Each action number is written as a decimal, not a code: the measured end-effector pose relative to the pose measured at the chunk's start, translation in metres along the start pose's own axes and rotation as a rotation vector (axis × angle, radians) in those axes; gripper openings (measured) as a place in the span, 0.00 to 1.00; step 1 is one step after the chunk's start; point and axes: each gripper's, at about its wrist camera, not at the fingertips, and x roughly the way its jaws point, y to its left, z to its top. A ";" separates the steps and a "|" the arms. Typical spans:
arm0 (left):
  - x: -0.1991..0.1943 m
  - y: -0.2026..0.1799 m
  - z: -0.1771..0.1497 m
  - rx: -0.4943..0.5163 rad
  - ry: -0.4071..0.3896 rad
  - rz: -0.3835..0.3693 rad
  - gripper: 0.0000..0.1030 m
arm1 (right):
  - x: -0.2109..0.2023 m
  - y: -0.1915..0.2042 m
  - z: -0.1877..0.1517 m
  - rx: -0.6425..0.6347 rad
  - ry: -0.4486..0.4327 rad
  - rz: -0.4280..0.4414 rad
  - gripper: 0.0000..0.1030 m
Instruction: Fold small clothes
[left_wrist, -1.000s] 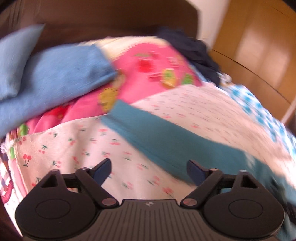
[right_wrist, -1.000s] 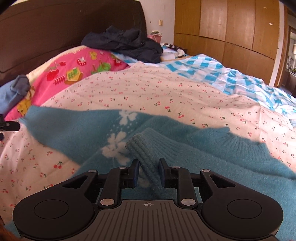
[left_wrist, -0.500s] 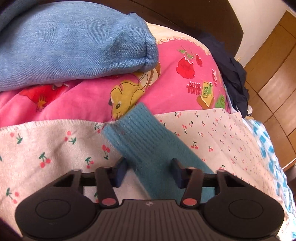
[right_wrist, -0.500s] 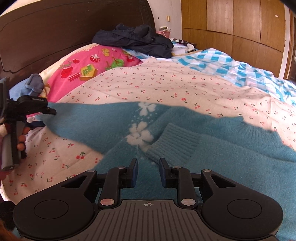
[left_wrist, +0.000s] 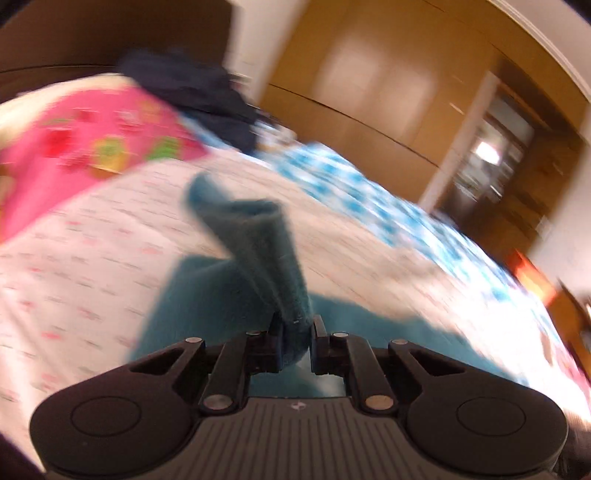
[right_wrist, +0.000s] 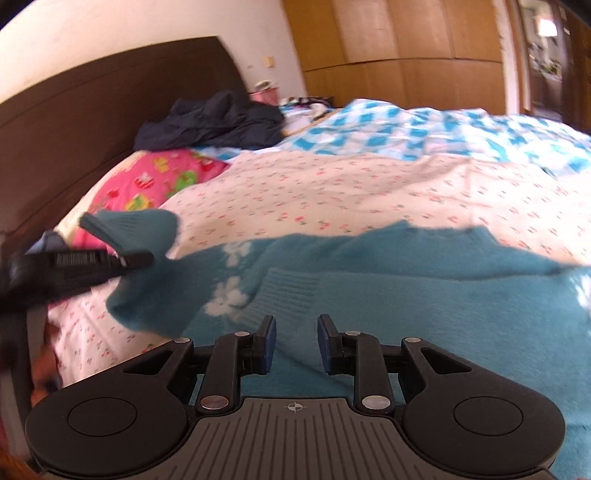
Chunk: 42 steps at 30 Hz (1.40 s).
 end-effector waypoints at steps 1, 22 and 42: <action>0.006 -0.016 -0.011 0.048 0.034 -0.025 0.17 | -0.001 -0.008 0.000 0.031 0.011 -0.005 0.25; 0.009 -0.046 -0.059 0.215 0.151 -0.044 0.28 | 0.027 -0.062 -0.016 0.726 0.147 0.351 0.66; -0.029 -0.050 -0.051 0.150 0.056 -0.216 0.45 | -0.007 -0.062 0.040 0.434 0.026 0.124 0.14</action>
